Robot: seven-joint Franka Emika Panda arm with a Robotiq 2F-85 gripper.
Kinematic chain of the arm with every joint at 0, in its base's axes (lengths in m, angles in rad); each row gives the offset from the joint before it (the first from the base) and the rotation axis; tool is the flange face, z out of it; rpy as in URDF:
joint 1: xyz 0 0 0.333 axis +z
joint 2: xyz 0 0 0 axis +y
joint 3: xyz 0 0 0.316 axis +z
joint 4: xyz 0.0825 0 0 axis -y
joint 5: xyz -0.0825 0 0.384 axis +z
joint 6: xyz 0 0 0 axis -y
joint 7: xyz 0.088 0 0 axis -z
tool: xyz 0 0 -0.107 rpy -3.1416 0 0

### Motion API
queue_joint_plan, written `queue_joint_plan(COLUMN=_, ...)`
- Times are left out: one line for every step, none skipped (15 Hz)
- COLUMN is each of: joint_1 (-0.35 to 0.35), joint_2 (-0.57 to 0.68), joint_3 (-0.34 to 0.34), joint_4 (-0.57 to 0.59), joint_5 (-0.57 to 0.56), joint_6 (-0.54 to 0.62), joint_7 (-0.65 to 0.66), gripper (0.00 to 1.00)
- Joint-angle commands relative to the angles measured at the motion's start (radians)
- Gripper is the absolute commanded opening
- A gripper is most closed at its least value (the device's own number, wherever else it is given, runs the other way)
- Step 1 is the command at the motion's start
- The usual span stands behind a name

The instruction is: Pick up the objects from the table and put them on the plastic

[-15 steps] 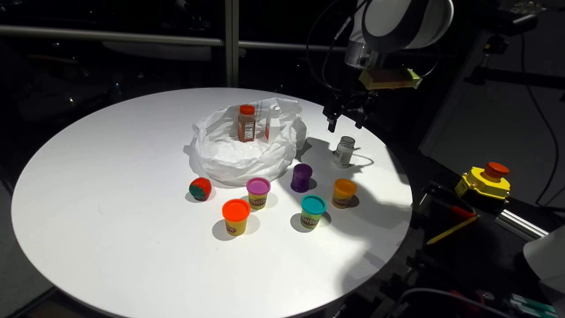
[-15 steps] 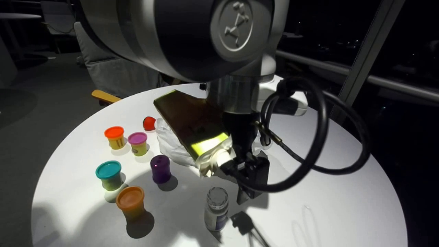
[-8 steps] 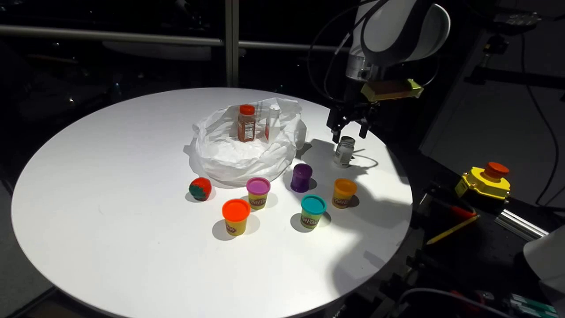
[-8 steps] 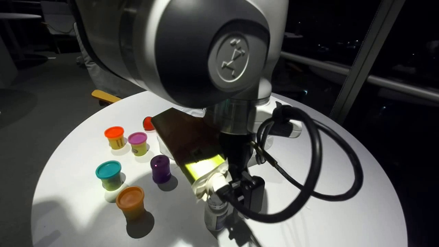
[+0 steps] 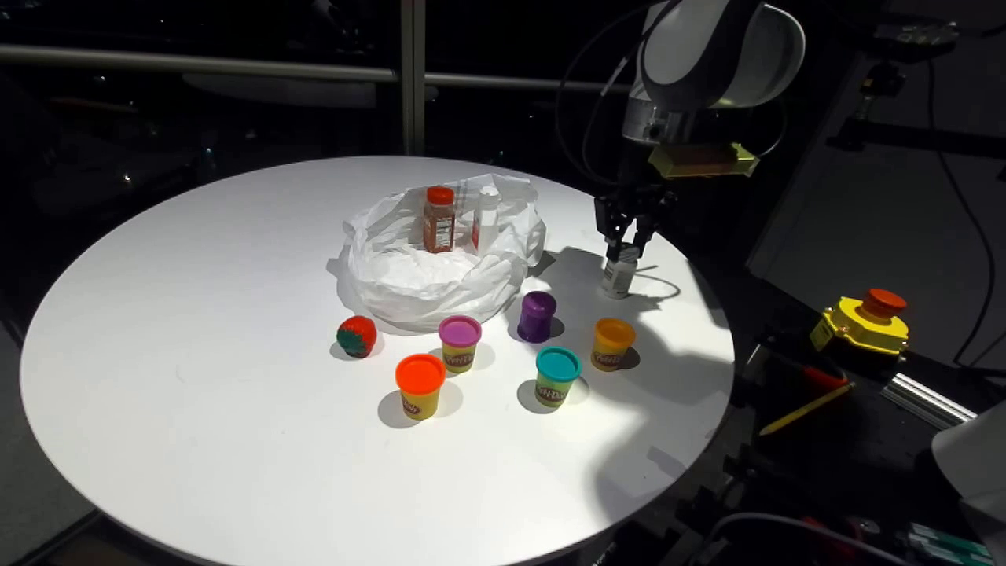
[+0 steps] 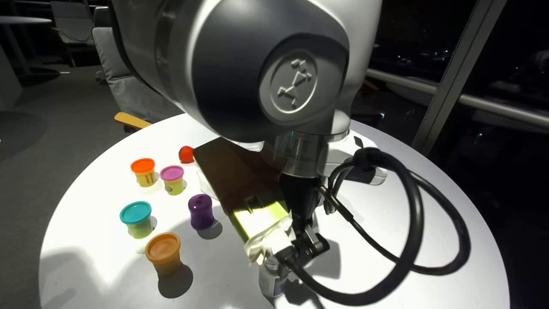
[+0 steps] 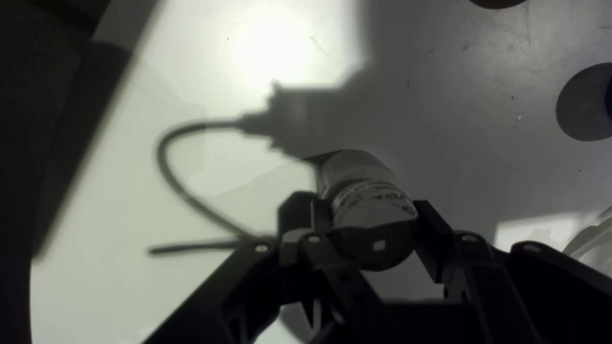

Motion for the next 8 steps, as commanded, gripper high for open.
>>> queue_joint_plan(joint_1=-0.013, joint_2=-0.073, joint_3=-0.001, joint_4=-0.012, joint_5=0.033, joint_6=-0.081, joint_7=0.009, gripper=0.21)
queue_joint_plan(joint_1=-0.003, joint_2=-0.108, joint_3=-0.013, joint_4=-0.018, joint_5=0.026, joint_6=-0.121, joint_7=0.038, gripper=0.2)
queue_joint_plan(joint_1=0.015, joint_2=-0.139, joint_3=-0.03, joint_4=-0.021, joint_5=-0.003, joint_6=-0.144, joint_7=0.084, gripper=0.2)
queue_joint_plan(joint_1=0.029, joint_2=-0.179, joint_3=-0.037, joint_4=-0.024, joint_5=-0.023, joint_6=-0.174, joint_7=0.13, gripper=0.2)
queue_joint_plan(joint_1=0.041, joint_2=-0.213, joint_3=-0.04, joint_4=-0.021, joint_5=-0.051, joint_6=-0.198, joint_7=0.176, gripper=0.2)
queue_joint_plan(joint_1=0.055, joint_2=-0.242, joint_3=-0.031, joint_4=-0.008, joint_5=-0.08, joint_6=-0.223, joint_7=0.22, gripper=0.2)
queue_joint_plan(joint_1=0.064, joint_2=-0.269, joint_3=-0.015, joint_4=0.005, joint_5=-0.106, joint_6=-0.251, joint_7=0.255, gripper=0.2)
queue_joint_plan(joint_1=0.076, joint_2=-0.278, joint_3=0.006, joint_4=0.033, joint_5=-0.125, joint_6=-0.278, joint_7=0.287, gripper=0.2)
